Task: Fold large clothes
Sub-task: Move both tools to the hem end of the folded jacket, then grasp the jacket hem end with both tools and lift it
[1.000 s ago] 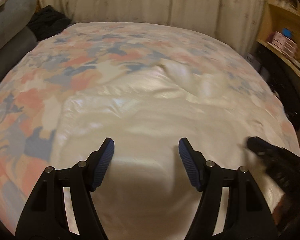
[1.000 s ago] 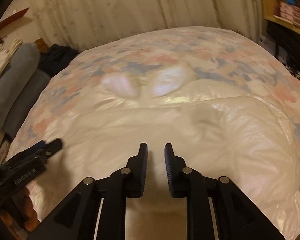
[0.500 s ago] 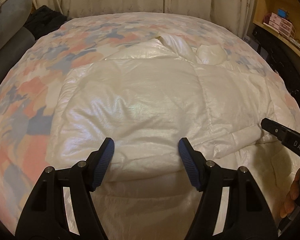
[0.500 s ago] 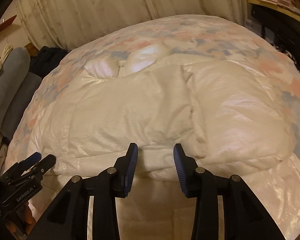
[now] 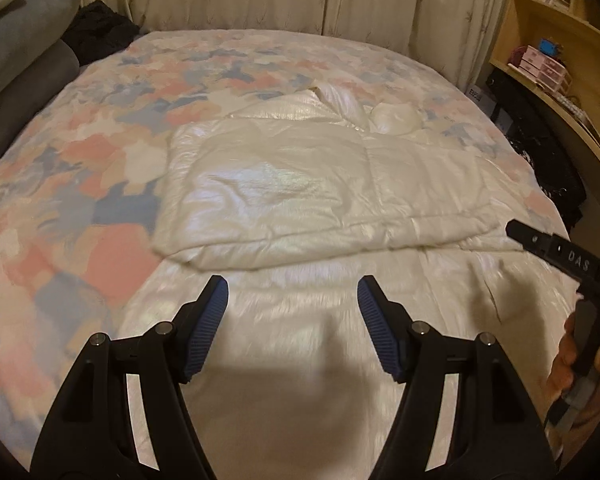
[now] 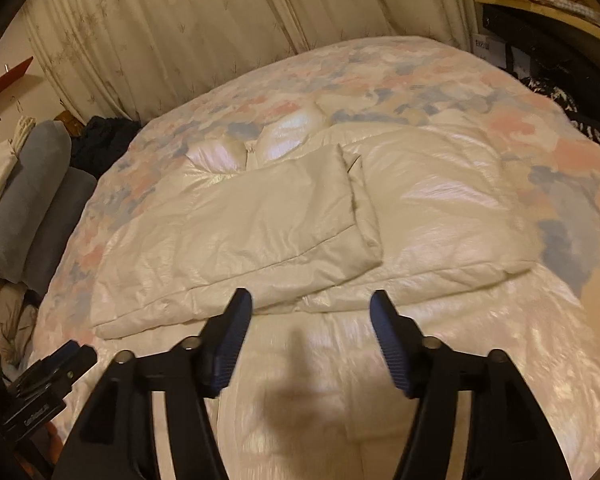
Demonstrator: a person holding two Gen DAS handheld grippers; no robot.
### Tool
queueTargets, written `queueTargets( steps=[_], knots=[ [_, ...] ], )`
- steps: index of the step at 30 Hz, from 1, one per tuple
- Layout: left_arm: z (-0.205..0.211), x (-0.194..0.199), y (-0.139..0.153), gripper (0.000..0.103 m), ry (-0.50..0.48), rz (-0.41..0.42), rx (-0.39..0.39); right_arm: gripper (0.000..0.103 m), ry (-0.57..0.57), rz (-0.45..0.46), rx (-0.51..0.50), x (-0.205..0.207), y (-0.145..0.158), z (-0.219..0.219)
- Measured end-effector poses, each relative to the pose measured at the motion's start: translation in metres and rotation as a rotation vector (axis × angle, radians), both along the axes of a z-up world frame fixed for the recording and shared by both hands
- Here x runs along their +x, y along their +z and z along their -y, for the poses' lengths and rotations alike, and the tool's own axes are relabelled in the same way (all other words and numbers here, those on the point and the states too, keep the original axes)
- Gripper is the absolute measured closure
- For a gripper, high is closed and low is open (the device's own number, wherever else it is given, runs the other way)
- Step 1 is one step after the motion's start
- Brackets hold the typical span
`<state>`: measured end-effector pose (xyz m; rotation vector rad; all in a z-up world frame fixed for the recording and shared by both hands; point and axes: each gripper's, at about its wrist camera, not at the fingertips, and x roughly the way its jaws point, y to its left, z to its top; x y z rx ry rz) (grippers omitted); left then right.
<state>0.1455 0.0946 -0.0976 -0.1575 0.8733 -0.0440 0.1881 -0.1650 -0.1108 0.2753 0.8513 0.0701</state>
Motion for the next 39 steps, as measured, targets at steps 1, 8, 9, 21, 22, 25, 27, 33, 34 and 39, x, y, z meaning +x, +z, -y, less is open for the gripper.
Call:
queueTargets(
  steps=[1, 8, 9, 21, 22, 25, 27, 33, 34, 39],
  knots=[
    [-0.003, -0.009, 0.005, 0.038, -0.001, 0.004, 0.002, 0.038, -0.001, 0.003, 0.001, -0.004, 0.005, 0.001],
    [-0.028, -0.073, 0.031, 0.038, 0.007, 0.015, 0.028, 0.018, 0.028, 0.034, -0.001, -0.060, 0.036, 0.021],
    [-0.034, -0.082, 0.033, 0.038, 0.006, 0.011, 0.028, 0.018, 0.039, 0.033, -0.010, -0.073, 0.039, 0.024],
    [-0.122, -0.164, 0.012, 0.038, 0.055, -0.180, -0.080, 0.017, 0.031, -0.029, -0.122, -0.204, 0.053, 0.099],
    [-0.127, -0.168, 0.010, 0.038, 0.051, -0.189, -0.086, 0.017, 0.025, -0.029, -0.131, -0.214, 0.052, 0.109],
    [-0.133, -0.180, 0.000, 0.038, 0.007, -0.223, -0.124, 0.017, 0.013, -0.039, -0.142, -0.240, 0.051, 0.133],
    [-0.134, -0.185, -0.010, 0.037, -0.022, -0.258, -0.162, 0.017, 0.000, -0.050, -0.146, -0.259, 0.048, 0.151],
    [-0.132, -0.188, -0.041, 0.031, -0.028, -0.336, -0.270, 0.017, -0.045, -0.116, -0.139, -0.288, 0.026, 0.194],
    [-0.132, -0.189, -0.044, 0.029, -0.028, -0.333, -0.281, 0.017, -0.050, -0.132, -0.129, -0.291, 0.019, 0.199],
    [-0.127, -0.189, -0.050, 0.021, -0.043, -0.308, -0.301, 0.017, -0.075, -0.184, -0.060, -0.309, -0.008, 0.223]
  ],
)
